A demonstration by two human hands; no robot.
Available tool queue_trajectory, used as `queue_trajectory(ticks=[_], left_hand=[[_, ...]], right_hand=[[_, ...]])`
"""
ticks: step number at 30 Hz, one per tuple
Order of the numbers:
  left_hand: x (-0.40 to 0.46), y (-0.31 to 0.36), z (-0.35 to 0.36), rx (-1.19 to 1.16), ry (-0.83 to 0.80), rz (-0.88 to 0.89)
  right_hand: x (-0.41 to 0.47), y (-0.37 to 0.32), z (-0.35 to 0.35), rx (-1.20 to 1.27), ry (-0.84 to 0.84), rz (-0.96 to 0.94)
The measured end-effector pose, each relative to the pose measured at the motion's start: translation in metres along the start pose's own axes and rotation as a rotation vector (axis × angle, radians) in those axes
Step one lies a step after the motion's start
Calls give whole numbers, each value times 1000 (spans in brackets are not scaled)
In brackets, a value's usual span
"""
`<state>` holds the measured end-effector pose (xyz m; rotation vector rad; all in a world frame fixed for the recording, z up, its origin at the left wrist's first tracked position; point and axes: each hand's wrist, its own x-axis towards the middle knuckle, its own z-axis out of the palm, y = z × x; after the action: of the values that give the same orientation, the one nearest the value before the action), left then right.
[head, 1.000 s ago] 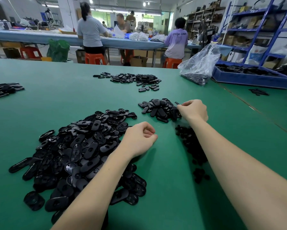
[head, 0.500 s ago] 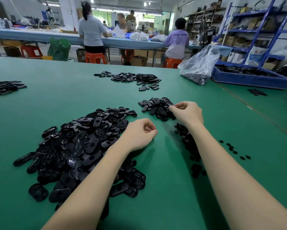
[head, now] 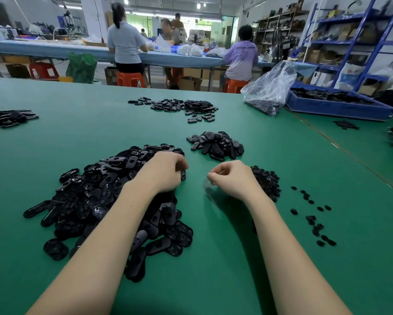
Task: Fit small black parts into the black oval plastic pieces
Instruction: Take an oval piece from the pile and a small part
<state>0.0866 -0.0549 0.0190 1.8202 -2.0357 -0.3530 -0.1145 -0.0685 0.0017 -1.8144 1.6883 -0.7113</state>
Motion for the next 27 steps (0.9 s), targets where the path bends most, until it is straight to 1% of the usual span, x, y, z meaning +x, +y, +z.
queue_trajectory(ticks=[2,3,8,12,16,19,21,23,25,27], left_hand=[[0,-1,4,73,-49,11],[0,-2,5,88,-49,16],[-1,-2,6,90,25,27],[-1,-1,8,82,12,50],[0,0,8,131,7,82],[0,2,9,131,74,105],[2,5,7,47,149,98],[5,8,7,-109,182,77],[5,11,8,-263,154,53],[3,12,12,-441,84,-4]], right_hand=[[0,0,2,-3,-29,-7],[0,0,3,-4,-39,-9],[0,1,4,0,-45,-24],[-1,0,4,1,-54,-23],[-2,-1,4,-6,-56,-25],[-3,0,3,4,-50,-26],[-2,0,2,21,-42,-25],[-2,1,2,41,-35,-26],[-2,2,1,68,-28,-27],[-2,2,0,110,-39,-27]])
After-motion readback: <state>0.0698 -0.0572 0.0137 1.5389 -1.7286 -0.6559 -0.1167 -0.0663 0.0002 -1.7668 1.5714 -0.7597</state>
